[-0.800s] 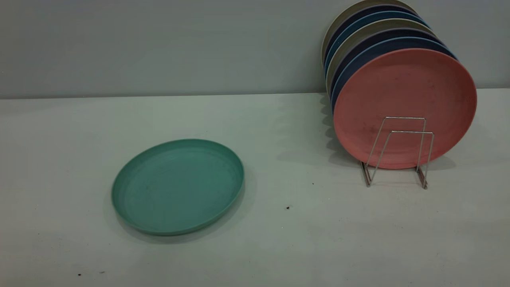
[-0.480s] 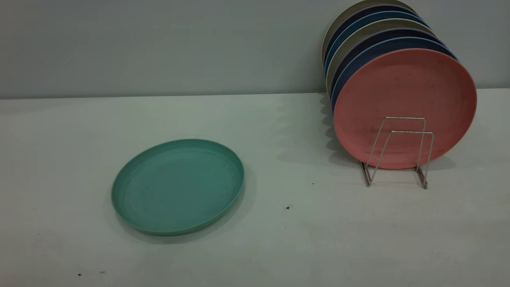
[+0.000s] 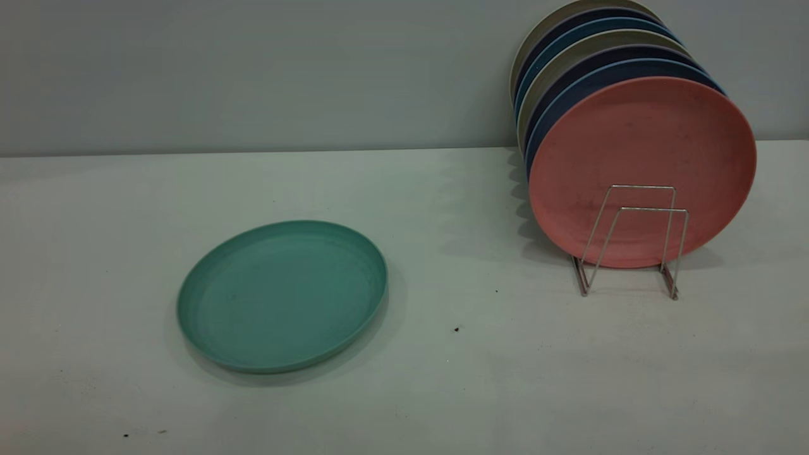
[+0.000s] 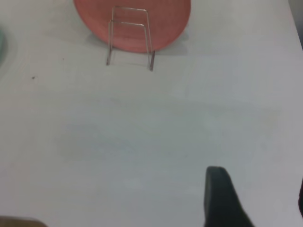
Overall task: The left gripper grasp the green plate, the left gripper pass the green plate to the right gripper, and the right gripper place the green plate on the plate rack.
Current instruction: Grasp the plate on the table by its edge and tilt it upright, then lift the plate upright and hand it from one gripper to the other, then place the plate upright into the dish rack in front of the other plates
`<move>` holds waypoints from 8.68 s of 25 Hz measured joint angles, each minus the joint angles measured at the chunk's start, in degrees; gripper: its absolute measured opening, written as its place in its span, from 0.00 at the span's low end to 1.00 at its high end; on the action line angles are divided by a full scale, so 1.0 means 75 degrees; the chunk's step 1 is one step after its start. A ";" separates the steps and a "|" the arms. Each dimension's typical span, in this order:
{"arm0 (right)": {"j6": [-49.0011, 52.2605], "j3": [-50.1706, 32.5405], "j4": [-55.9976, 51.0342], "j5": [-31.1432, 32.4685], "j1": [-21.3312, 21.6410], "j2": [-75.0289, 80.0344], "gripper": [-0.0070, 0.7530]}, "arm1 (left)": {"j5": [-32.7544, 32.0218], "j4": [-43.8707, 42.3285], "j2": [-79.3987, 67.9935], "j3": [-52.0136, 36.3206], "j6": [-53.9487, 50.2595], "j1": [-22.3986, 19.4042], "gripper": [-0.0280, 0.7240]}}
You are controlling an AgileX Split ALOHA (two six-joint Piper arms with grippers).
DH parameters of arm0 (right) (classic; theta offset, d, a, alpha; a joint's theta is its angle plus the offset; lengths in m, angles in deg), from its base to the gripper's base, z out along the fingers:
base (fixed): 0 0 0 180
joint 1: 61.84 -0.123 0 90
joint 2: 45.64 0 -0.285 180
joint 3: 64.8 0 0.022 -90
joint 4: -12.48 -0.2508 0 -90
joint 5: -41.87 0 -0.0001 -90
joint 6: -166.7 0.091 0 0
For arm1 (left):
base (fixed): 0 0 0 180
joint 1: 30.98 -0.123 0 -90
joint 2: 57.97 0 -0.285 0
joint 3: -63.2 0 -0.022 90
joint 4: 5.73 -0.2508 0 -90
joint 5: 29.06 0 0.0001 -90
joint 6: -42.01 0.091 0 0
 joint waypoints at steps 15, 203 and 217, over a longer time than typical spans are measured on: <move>0.0000 0.0000 0.0000 0.0000 0.0000 -0.0008 0.54 | 0.0000 0.0000 0.0000 0.0000 0.0000 0.0000 0.80; -0.7878 0.6955 -0.1077 -0.3302 -0.1597 1.2150 0.06 | 0.0602 0.3530 -1.3520 0.7543 0.4769 0.0674 0.81; -0.7870 0.3958 0.0425 -0.7643 -0.1407 1.1776 0.06 | 0.0610 0.3538 -1.3542 0.7543 0.4759 0.0674 0.81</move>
